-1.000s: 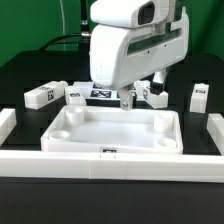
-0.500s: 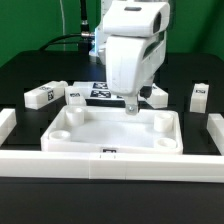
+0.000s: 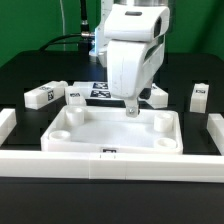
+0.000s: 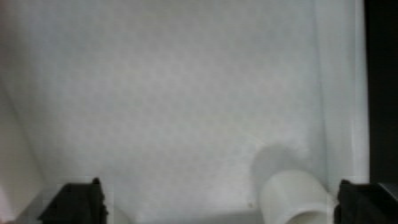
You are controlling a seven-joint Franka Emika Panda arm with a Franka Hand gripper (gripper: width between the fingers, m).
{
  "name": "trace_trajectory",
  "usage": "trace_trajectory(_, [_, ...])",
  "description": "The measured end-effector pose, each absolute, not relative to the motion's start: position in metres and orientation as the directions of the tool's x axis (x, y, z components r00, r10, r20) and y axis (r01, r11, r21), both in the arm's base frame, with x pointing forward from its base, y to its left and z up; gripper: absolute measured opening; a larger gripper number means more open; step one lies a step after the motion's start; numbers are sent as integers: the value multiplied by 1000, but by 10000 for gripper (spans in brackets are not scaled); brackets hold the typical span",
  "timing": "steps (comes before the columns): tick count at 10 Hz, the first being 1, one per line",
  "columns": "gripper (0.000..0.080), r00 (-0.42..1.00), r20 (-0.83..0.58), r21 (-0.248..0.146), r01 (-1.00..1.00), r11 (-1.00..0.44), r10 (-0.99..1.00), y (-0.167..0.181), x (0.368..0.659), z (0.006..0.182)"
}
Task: Assemble desk
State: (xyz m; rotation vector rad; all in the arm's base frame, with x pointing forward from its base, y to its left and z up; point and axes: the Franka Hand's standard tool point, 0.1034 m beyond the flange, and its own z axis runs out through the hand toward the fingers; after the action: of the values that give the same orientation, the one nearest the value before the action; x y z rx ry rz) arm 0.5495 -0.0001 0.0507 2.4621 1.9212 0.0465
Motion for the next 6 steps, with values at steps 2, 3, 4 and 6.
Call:
trace_trajectory(2, [649,155,11,36,987,-156,988,-3,533,39])
trace_trajectory(3, [649,148,12,37,988,-148,989,-2,530,36])
trace_trajectory(4, [649,145,15,36,989,-146,989,0,524,29])
trace_trajectory(6, [649,143,15,12,990,-144,990,2,515,17])
